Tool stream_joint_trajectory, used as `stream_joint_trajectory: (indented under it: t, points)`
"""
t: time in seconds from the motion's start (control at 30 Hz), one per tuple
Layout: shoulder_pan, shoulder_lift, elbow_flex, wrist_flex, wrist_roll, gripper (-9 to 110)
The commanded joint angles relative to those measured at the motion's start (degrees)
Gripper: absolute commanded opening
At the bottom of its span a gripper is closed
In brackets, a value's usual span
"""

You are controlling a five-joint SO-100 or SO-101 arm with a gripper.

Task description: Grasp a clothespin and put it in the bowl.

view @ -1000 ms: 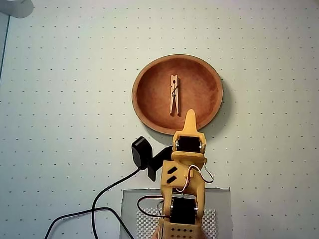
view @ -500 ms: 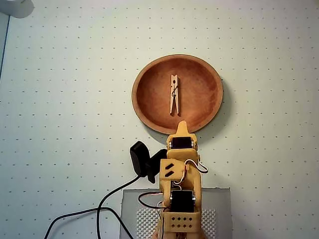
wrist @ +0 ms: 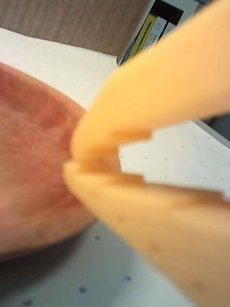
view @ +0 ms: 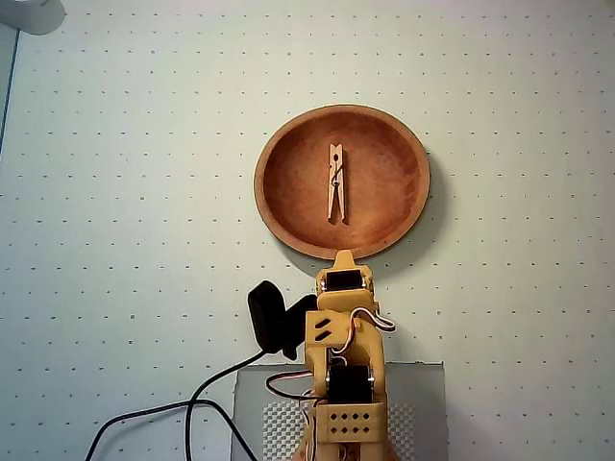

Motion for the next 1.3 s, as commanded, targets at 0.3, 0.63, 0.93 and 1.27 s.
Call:
stream_joint_trajectory:
  t: [0.3, 0.63, 0.93, 1.27]
  points:
    - [0.09, 0.70, -1.23, 2.11, 2.64, -3]
    - [-0.18, 0.53, -1.14, 2.11, 1.41, -3]
    - [-0.26, 0.09, -1.14, 2.11, 1.49, -3]
    - [-0.44, 0.09, -1.14, 2.11, 1.32, -3]
